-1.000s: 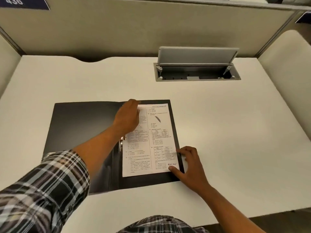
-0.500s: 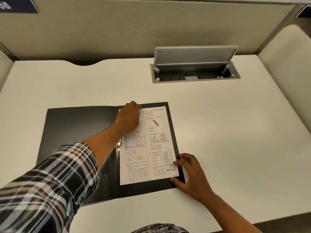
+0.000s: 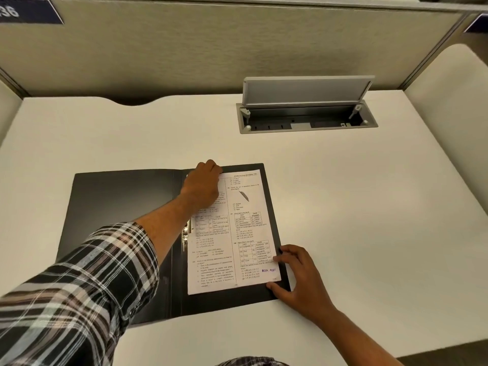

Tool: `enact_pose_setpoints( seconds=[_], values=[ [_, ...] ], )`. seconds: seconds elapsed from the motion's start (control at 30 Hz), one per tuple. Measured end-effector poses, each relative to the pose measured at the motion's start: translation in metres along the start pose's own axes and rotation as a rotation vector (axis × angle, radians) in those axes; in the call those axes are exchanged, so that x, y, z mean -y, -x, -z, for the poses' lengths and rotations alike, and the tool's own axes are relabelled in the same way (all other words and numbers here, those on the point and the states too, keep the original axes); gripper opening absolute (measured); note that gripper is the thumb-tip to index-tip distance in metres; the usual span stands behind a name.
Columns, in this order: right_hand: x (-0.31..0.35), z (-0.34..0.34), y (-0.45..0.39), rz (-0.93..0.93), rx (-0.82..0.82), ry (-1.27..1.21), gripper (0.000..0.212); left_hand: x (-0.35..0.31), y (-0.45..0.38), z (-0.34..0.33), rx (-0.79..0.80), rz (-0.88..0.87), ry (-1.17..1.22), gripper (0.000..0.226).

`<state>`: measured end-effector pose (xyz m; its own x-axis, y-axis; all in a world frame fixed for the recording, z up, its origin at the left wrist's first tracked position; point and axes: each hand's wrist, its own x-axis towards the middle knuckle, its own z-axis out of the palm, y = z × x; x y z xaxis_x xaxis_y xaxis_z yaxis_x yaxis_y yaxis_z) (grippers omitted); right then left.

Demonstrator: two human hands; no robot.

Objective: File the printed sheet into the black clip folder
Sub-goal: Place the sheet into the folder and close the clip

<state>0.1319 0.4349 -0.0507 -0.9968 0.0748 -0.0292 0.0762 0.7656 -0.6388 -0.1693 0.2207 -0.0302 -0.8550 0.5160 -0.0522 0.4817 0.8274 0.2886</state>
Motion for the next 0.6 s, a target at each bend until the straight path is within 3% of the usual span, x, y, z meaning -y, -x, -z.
enact_pose_setpoints(
  seconds=[0.6],
  values=[
    [0.0007,-0.0016,0.0005,-0.017,-0.004,-0.001,0.063,-0.0034,-0.0006,0.0046,-0.019,-0.003,-0.003,0.034]
  ],
)
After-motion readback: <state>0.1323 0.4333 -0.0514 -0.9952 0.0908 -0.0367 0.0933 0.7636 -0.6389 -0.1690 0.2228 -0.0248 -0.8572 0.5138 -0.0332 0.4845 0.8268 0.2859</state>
